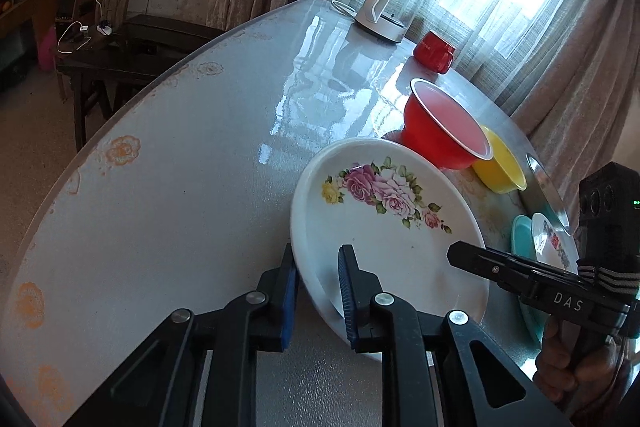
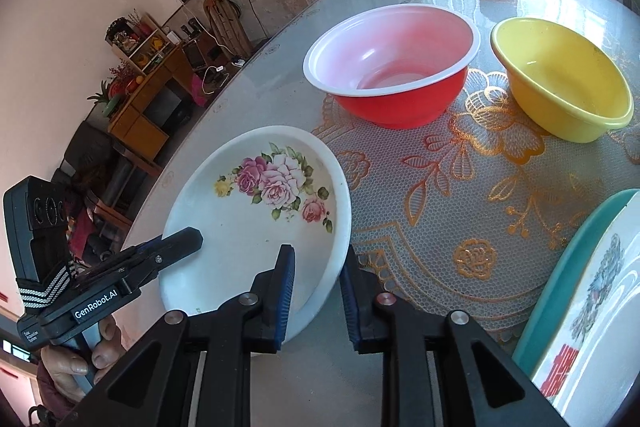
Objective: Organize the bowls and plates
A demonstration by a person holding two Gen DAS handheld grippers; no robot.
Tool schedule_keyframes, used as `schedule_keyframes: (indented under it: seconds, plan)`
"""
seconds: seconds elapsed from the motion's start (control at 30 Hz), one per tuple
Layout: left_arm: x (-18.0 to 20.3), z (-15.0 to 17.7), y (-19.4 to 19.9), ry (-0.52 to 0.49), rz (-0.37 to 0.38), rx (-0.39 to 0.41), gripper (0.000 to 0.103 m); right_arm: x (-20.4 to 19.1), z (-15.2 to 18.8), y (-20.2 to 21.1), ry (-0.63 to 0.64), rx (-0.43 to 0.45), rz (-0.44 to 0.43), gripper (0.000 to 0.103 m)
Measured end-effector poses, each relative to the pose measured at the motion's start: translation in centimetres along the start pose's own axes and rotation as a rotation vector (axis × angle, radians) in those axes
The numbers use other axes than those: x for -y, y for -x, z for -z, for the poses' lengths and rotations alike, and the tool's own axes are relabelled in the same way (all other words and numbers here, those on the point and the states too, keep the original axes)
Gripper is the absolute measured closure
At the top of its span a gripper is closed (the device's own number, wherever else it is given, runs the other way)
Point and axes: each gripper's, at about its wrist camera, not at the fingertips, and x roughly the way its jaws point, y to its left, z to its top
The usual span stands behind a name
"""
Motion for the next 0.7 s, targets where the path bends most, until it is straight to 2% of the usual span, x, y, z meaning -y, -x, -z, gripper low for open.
schedule_keyframes:
  seconds: [0.1,0.23,0.33,0.5,0.7]
  plan:
    - [0.3,0.2,0.2,0.006,-0.010,-0.002,0.084,-0.3,0.2,0.1,0.009,-0.001,0.005,0.079]
    - [1.3,1.0,0.6,-0.053,-0.036,0.015,0.084,0.3,0.4,0.6,0.008,0.010,0.006,0.079]
    - [0.7,1.4,0.9,0.000,0.008,0.012,0.084,-0.2,-0.3,0.1,0.000,-0.005,0.010,0.079]
    - [0.0,2.1,1.7,0.053,0.052,0.008,0.083,-0.1,-0.5,1.0,-0.023,0.006,-0.044,0.079]
    - [0.9,2.8,2.1,0.023,0.038,0.026,0.083,-0.1,-0.4,1.4,0.007,0.030,-0.045,0.079]
